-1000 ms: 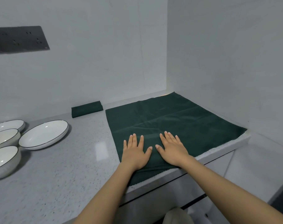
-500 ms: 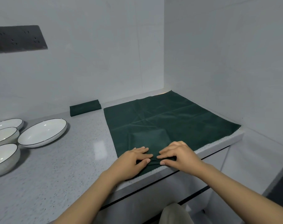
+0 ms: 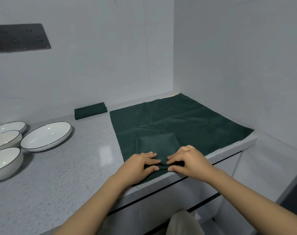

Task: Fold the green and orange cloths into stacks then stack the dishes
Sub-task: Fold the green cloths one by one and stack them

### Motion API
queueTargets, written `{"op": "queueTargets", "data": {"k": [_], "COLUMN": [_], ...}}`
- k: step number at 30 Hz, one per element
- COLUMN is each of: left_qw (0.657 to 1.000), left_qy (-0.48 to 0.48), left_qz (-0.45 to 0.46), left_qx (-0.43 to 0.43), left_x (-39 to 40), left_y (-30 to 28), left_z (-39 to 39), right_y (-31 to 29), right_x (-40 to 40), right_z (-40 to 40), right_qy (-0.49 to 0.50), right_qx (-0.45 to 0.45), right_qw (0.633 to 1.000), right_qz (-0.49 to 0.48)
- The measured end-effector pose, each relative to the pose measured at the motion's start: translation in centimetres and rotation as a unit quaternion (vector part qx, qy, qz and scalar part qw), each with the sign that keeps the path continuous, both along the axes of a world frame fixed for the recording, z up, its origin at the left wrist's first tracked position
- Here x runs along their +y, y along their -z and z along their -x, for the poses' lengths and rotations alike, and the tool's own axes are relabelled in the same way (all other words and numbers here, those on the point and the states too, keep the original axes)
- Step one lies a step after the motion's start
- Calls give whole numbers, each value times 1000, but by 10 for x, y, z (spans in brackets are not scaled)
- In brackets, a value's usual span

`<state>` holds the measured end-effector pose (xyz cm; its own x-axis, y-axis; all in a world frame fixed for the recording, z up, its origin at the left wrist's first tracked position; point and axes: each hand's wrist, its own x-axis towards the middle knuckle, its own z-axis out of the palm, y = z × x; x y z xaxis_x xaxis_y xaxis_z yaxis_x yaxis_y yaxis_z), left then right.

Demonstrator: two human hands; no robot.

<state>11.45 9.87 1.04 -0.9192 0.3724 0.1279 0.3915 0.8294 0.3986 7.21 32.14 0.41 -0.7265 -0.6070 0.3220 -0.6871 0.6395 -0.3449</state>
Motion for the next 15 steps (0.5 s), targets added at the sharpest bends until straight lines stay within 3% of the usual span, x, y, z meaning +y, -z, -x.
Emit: {"op": "queueTargets", "data": {"k": [10, 15], "left_qw": [999, 995], "left_qy": [-7, -61], "left_qz": [-33, -73], "left_qx": [-21, 7], "left_x": [-2, -4], "left_y": [-4, -10], "left_z": [0, 3], "right_y": [-3, -14], "right_x": [-2, 0], "right_z": [7, 9], "right_qy": [29, 12], "right_qx": [-24, -87], "right_qw": [999, 996], "right_qz": [-12, 5]}}
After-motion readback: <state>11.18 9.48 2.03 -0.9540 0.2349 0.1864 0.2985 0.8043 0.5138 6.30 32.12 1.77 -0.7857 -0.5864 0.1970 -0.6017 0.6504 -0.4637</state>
